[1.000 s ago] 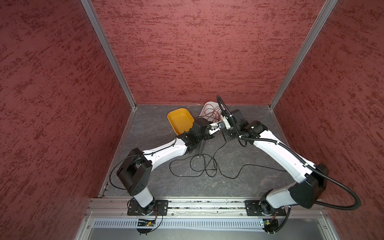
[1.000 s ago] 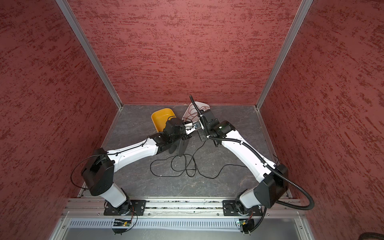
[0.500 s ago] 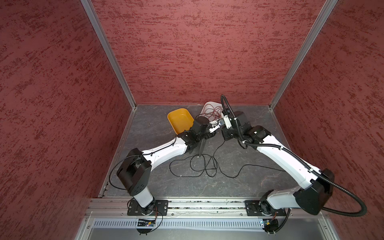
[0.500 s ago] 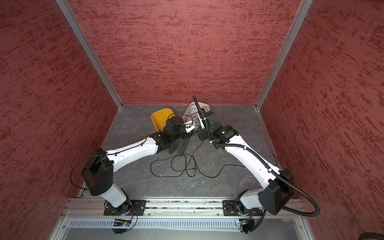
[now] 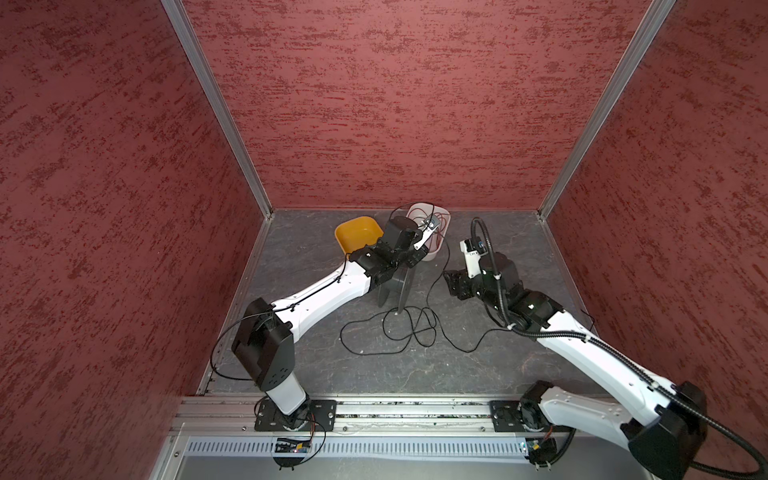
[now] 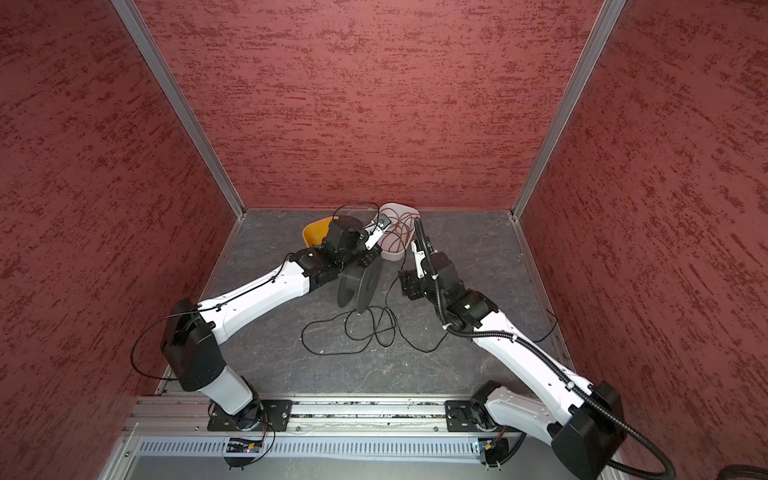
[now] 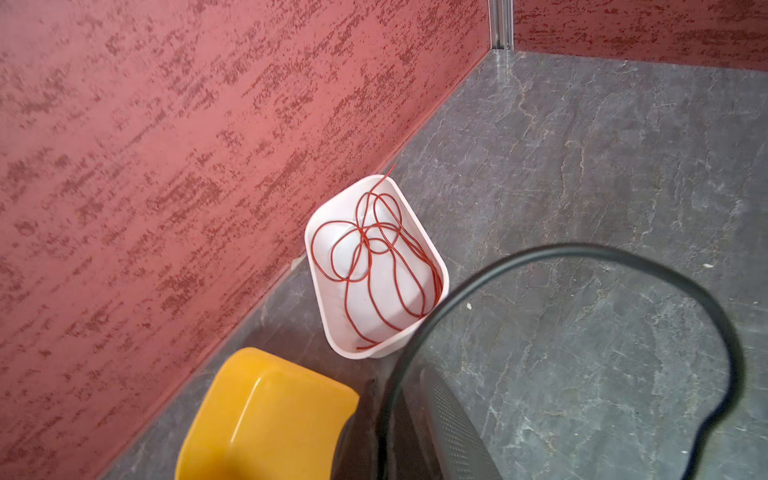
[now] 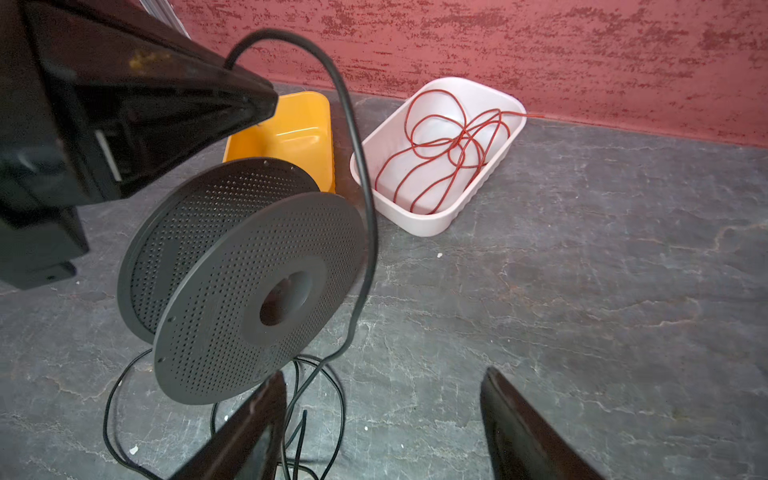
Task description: Wrap the cables
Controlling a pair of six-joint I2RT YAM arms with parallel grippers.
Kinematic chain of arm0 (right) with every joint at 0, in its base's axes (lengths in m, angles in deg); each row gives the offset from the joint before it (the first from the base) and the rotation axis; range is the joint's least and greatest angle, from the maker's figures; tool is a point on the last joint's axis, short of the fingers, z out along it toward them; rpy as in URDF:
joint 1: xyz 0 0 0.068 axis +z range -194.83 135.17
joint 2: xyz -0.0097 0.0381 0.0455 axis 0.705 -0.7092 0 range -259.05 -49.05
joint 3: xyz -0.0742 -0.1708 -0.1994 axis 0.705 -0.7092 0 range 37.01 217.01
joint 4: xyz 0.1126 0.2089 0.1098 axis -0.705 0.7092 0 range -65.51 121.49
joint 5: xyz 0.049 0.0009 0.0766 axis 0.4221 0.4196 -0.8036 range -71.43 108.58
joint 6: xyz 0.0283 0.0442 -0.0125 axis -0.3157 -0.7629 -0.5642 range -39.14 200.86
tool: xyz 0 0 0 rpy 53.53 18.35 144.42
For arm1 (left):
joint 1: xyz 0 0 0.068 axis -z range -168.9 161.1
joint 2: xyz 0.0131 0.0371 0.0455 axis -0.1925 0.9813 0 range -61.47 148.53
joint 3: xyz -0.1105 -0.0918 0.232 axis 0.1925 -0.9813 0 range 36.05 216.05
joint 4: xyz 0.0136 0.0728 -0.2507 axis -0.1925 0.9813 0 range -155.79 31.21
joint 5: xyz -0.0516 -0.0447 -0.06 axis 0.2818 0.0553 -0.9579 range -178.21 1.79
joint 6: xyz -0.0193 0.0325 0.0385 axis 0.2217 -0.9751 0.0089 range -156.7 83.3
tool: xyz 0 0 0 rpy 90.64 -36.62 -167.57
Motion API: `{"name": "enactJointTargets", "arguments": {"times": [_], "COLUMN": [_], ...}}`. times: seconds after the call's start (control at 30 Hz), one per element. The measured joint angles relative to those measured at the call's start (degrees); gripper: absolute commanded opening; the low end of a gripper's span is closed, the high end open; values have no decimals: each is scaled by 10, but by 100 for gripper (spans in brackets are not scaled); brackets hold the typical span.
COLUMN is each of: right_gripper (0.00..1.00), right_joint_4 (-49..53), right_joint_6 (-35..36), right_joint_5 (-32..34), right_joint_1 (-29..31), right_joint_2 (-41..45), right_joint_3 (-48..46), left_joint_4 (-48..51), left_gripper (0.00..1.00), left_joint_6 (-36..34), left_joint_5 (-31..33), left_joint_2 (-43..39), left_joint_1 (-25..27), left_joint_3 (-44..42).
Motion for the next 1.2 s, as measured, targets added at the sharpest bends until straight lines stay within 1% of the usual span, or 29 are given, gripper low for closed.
{"name": "enactJointTargets", "arguments": {"times": [0.13, 0.33, 0.5, 0.6, 0.8, 0.97, 1.2], "right_gripper": [74, 70, 66, 62, 57, 47, 25], "right_joint_4": [-78, -198, -286, -332, -381, -400, -421], "right_joint_6": [-17, -36, -53, -66, -94, -104, -109], "right_joint_5": [-17, -26, -42, -47, -34, -28, -29], "right_joint_1": [0, 0, 0, 0, 0, 0, 0], "right_joint_2": [21, 16, -12, -33, -69, -87, -90], "right_joint_3": [-63, -119, -134, -135, -136, -139, -156], "left_joint_4": [50, 96, 122, 134, 140, 145, 158], "left_gripper": [0, 0, 0, 0, 0, 0, 0], "left_joint_6": [46, 103, 131, 147, 168, 181, 204], "left_joint_5": [7, 13, 3, -9, -27, -35, -60], "left_joint_2": [0, -1, -5, -15, -39, -46, -46], "left_joint_1": [0, 0, 0, 0, 0, -1, -17], "left_joint_3": [26, 45, 45, 45, 44, 44, 42]}}
